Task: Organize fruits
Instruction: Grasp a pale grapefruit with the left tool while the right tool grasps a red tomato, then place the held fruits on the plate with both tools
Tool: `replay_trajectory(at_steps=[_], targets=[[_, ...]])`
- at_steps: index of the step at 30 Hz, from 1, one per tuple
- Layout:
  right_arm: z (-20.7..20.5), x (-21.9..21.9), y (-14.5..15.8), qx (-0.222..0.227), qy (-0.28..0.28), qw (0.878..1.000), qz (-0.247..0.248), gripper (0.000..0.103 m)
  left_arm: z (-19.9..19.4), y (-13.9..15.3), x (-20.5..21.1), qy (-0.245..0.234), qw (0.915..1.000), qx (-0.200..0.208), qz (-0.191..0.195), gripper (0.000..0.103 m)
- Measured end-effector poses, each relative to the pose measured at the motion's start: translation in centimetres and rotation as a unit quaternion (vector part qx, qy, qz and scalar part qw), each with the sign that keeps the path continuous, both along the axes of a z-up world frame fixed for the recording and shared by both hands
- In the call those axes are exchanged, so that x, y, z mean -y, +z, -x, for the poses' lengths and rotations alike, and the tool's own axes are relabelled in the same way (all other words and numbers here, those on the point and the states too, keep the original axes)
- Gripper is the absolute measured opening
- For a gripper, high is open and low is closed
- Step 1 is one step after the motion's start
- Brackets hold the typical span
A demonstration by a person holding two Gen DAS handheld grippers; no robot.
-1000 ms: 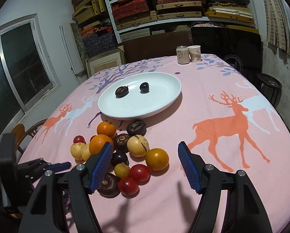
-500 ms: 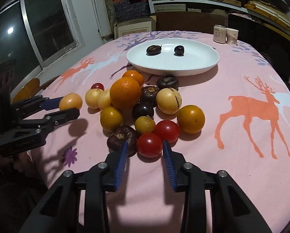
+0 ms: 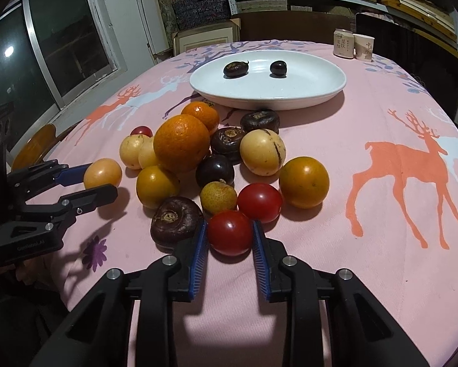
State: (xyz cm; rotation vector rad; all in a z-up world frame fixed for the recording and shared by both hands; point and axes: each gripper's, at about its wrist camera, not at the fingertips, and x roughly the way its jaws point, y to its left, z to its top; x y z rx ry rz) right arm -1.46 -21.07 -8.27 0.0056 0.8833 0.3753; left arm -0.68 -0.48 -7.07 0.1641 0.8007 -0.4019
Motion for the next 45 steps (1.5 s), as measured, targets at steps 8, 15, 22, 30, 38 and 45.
replay_trajectory(at_steps=[8,15,22,30,38,45], targets=[[0.8,0.2,0.5,0.003,0.005,1.0,-0.004,0.029,-0.2,-0.8,-0.1,0.001,0.9999,-0.011,0.003,0.044],[1.4,0.4,1.6,0.017,0.008,1.0,-0.012,0.029,0.1,0.1,-0.4,0.005,1.0,0.004,0.008,0.044],[0.0,2.6,5.1,0.049,-0.012,0.998,-0.035,0.029,-1.2,2.8,-0.5,0.005,0.9996,0.022,0.019,0.044],[-5.6,5.3,9.9,0.081,-0.045,0.994,-0.054,0.029,-7.1,7.0,1.4,-0.002,0.9986,0.048,0.019,0.044],[-15.7,5.9,9.6,0.05,-0.074,0.995,-0.045,0.029,-17.1,6.3,5.1,-0.004,1.0,0.001,0.004,0.044],[-24.0,4.5,5.4,0.002,-0.082,0.996,-0.021,0.029,-23.1,2.0,6.6,0.015,0.9982,-0.053,-0.022,0.044]])
